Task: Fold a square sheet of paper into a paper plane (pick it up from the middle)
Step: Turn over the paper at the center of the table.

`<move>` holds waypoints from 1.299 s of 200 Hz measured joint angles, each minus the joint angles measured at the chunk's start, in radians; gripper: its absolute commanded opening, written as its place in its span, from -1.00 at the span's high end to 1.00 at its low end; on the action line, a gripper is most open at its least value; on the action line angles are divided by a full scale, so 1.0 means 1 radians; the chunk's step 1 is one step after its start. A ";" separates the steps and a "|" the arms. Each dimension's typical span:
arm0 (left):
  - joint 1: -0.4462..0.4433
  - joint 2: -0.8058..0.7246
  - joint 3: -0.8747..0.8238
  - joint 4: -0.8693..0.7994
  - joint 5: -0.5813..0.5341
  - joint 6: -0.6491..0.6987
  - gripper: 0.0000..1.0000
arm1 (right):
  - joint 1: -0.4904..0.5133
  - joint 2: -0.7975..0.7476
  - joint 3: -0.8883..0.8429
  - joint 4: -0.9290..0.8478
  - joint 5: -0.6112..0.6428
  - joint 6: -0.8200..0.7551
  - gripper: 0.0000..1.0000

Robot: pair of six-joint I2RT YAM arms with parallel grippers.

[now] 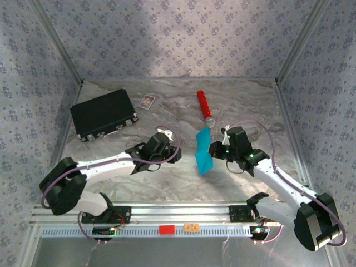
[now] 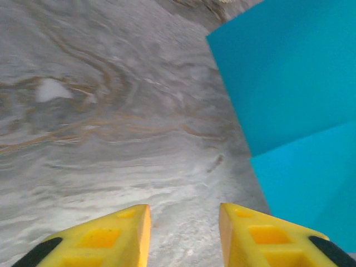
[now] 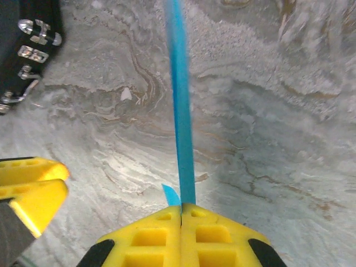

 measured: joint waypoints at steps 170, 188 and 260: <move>0.044 -0.500 -0.174 -0.306 -0.508 -0.238 -0.07 | 0.476 0.537 0.471 -0.656 0.901 0.006 0.94; 0.045 -0.566 -0.185 -0.356 -0.560 -0.262 -0.07 | 0.504 0.625 0.514 -0.644 0.872 0.001 0.93; 0.050 -0.642 -0.215 -0.439 -0.622 -0.309 -0.07 | 0.518 0.768 0.631 -0.472 0.544 -0.053 0.42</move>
